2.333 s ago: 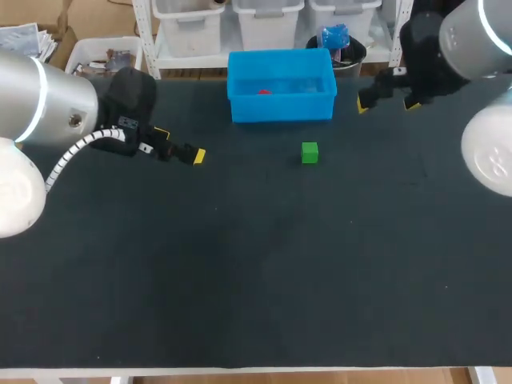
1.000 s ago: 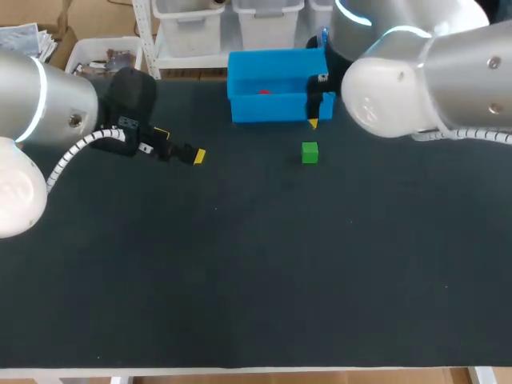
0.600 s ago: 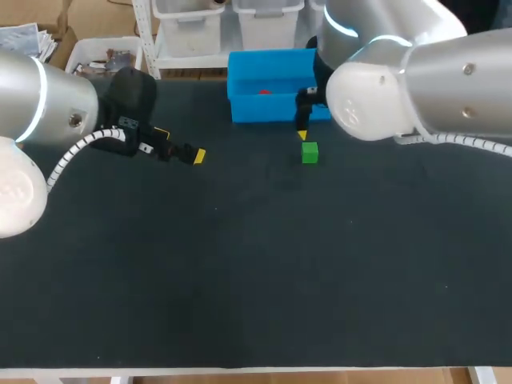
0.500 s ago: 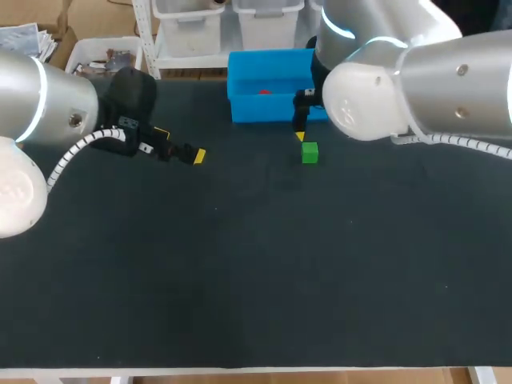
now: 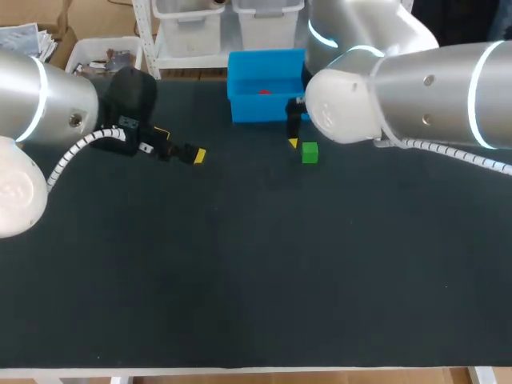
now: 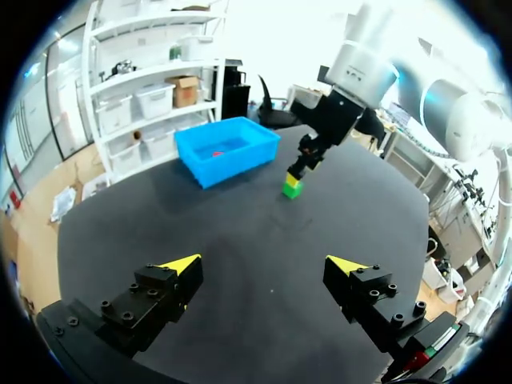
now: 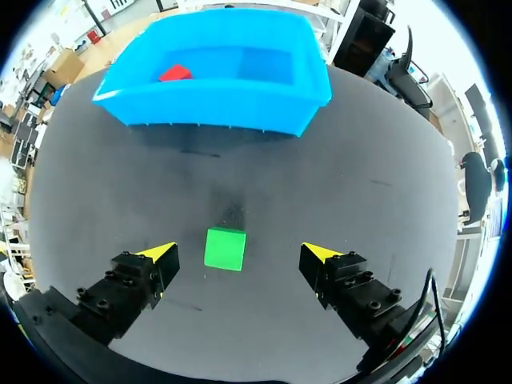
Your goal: Use the left arm to pick the red cube and place it into the blue plastic box first, then use the right arm to grasp the green cube and put it into the same blue plastic box after the first action is fully finished.
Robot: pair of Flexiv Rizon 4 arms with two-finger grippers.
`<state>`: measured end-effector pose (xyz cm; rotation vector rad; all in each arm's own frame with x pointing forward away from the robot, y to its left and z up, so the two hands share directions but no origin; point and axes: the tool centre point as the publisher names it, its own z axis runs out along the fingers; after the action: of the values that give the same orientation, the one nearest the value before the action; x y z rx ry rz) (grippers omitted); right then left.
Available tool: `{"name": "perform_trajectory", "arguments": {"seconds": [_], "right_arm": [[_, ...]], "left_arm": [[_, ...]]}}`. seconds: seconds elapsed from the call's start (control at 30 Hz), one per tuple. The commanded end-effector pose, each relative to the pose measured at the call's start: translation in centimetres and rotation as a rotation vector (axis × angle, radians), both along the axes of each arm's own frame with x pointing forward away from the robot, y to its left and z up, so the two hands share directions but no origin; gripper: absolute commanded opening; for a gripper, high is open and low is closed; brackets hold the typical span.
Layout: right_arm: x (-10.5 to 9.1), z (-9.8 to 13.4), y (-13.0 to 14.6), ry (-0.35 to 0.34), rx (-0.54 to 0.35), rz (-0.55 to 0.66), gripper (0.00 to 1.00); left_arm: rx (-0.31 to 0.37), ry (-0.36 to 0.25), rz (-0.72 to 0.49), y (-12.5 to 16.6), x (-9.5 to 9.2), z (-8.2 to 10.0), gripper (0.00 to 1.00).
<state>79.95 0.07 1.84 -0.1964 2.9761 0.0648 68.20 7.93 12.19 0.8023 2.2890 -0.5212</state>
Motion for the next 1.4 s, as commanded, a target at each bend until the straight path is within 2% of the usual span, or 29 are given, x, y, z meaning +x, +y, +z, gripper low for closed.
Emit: {"name": "perform_trajectory", "arguments": {"seconds": [0.03,0.53,0.57,0.6,0.63,0.67,0.9,1.1,1.27,1.4], "right_arm": [[0.5,-1.0,0.0,0.002,-0.002,0.002,1.00],[0.3,-2.8,0.5,0.027,-0.011,0.023,1.00],[0.3,-2.9,0.5,0.028,-0.012,0.025,0.79],[0.2,-3.0,0.6,0.031,-0.014,0.027,0.40],[0.2,-3.1,0.6,0.033,-0.014,0.027,0.09],[0.1,-3.2,0.6,0.037,-0.020,0.026,0.00],[-0.2,-3.8,0.5,0.051,-0.034,0.023,0.00],[-0.3,-3.3,0.3,0.042,-0.040,0.021,0.00],[-0.3,-2.1,-0.4,0.020,-0.035,0.008,0.00],[-0.2,0.3,-1.0,-0.016,-0.021,-0.010,0.00]], "left_arm": [[-0.011,-0.002,-0.009,0.3,0.1,-0.1,1.00],[-0.011,-0.002,-0.009,0.3,0.1,-0.1,1.00],[-0.011,-0.002,-0.009,0.3,0.1,-0.1,1.00],[-0.011,-0.002,-0.009,0.3,0.1,-0.1,1.00],[-0.011,-0.002,-0.009,0.3,0.1,-0.1,1.00],[-0.011,-0.002,-0.009,0.3,0.1,-0.1,1.00],[-0.011,-0.002,-0.009,0.3,0.1,-0.1,1.00],[-0.011,-0.002,-0.009,0.3,0.1,-0.1,1.00],[-0.011,-0.002,-0.009,0.3,0.1,-0.1,1.00],[-0.011,-0.002,-0.009,0.3,0.1,-0.1,1.00]]}}
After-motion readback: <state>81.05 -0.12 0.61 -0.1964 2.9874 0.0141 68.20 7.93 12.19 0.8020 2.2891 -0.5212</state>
